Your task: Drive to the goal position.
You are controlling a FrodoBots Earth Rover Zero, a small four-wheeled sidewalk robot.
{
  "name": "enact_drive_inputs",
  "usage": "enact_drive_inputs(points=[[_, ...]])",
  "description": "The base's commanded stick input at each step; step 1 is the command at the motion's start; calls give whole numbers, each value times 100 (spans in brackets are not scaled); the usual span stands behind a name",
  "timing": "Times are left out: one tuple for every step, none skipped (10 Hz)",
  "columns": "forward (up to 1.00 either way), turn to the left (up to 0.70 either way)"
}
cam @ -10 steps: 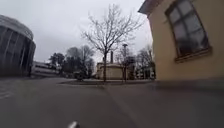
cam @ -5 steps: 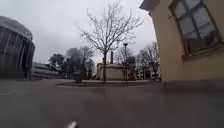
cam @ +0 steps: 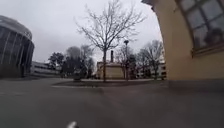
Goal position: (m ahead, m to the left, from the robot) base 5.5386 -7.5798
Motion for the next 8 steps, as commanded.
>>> enact_drive_inputs(points=[[100,0],[100,0],[100,0],[100,0],[100,0],[100,0],[100,0],[100,0]])
